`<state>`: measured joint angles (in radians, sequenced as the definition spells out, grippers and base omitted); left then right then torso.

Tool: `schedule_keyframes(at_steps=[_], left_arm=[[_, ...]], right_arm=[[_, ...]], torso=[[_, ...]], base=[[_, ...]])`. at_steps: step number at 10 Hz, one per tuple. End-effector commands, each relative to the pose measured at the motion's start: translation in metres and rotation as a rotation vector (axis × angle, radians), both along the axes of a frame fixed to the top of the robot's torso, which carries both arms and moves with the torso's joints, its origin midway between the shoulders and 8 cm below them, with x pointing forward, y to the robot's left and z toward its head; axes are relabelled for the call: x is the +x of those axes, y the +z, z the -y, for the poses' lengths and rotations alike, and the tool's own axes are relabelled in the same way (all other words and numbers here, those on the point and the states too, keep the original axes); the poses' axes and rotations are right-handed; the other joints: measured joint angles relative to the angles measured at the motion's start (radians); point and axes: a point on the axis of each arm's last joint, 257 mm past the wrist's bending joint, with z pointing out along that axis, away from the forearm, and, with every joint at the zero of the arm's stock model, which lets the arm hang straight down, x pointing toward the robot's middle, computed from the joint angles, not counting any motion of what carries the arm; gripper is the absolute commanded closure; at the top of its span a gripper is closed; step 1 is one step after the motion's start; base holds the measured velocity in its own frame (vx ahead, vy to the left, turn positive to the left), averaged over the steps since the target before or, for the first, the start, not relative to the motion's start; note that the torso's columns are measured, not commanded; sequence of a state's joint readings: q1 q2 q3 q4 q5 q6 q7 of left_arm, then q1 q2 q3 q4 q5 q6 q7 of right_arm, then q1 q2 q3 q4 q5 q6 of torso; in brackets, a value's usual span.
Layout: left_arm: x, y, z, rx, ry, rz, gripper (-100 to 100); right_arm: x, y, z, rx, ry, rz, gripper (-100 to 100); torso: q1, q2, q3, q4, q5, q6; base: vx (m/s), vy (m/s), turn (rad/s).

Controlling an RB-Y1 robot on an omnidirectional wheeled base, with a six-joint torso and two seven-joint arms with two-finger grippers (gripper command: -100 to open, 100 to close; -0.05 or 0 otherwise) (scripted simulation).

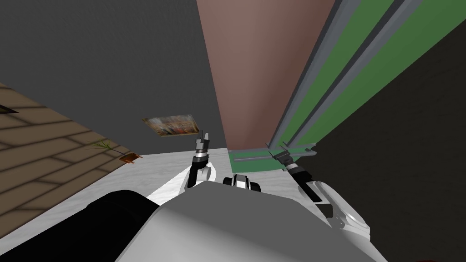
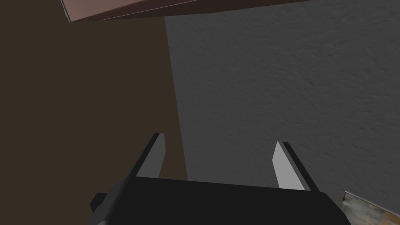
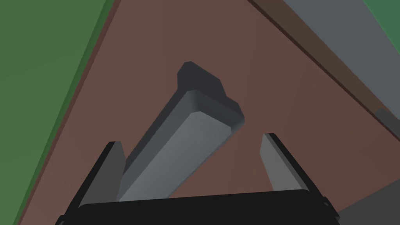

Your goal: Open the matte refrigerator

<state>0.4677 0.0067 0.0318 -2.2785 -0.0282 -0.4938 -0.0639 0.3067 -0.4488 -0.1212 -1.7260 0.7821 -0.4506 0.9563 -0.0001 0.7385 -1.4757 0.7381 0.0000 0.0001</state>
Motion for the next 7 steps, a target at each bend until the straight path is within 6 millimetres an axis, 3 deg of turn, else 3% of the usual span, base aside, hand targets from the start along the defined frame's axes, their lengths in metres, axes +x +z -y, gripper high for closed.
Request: schedule_keyframes(at_steps=[1, 4, 6, 7], left_arm=[[0.0, 0.0, 0.0, 0.0, 0.0, 0.0, 0], [0.0, 0.0, 0.0, 0.0, 0.0, 0.0, 0], [0.0, 0.0, 0.0, 0.0, 0.0, 0.0, 0], [0.0, 0.0, 0.0, 0.0, 0.0, 0.0, 0]], right_arm=[[0.004, -0.016, 0.014, -0.118, -0.013, -0.016, -100], [0.006, -0.027, 0.026, -0.223, -0.021, -0.03, -100], [0.006, -0.024, 0.025, -0.203, -0.019, -0.027, -100], [0.006, -0.024, 0.024, -0.202, -0.019, -0.027, 100]], torso=[[0.0, 0.0, 0.0, 0.0, 0.0, 0.0], [0.0, -0.001, 0.0, 0.0, 0.0, 0.0], [0.0, 0.0, 0.0, 0.0, 0.0, 0.0], [-0.001, 0.0, 0.0, 0.0, 0.0, 0.0]], base=[[0.02, 0.026, 0.029], [0.021, 0.022, 0.021], [0.005, 0.004, 0.002], [0.0, 0.0, 0.0]])
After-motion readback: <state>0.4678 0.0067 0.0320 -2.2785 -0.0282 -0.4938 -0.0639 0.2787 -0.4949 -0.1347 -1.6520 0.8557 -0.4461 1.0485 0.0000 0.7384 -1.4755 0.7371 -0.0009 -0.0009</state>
